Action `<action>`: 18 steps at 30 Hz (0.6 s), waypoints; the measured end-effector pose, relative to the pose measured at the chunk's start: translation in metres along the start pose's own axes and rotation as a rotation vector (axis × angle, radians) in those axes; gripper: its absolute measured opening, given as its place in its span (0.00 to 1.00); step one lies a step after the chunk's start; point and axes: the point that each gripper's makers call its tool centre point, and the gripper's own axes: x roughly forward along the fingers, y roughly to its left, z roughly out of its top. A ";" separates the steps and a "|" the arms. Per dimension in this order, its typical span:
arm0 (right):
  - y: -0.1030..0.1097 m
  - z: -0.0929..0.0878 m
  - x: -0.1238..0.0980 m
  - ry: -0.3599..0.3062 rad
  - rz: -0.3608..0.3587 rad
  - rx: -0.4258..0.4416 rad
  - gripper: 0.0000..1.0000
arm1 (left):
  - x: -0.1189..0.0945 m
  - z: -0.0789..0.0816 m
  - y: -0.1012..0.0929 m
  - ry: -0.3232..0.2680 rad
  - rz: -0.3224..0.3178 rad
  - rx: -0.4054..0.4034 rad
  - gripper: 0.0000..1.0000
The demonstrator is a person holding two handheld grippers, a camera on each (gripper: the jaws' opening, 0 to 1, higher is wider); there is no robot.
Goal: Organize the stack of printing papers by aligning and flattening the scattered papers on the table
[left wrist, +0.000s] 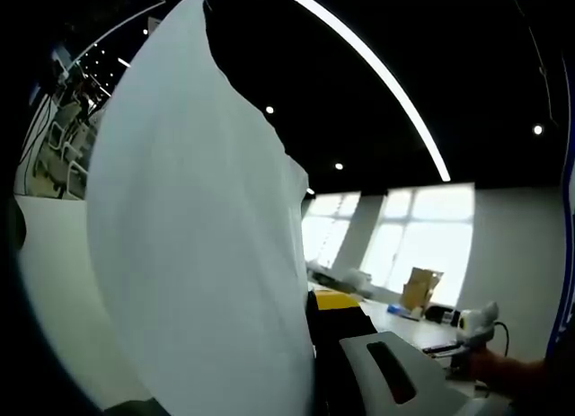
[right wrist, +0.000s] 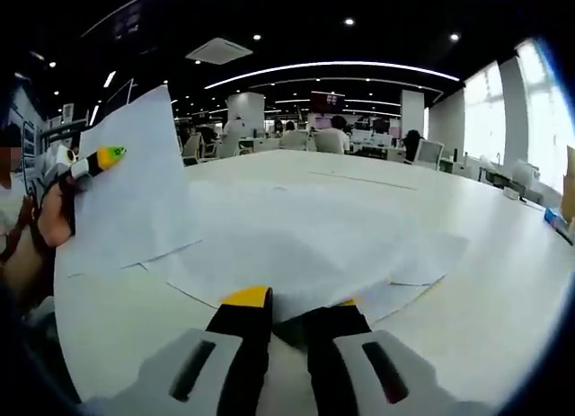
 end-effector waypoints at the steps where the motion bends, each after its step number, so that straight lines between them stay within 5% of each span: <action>1: 0.000 0.000 0.000 0.000 0.000 0.000 0.10 | 0.000 0.000 0.000 0.000 0.000 0.000 0.06; 18: -0.003 0.023 -0.014 -0.134 -0.005 0.044 0.03 | 0.000 -0.001 0.000 0.000 0.000 0.001 0.06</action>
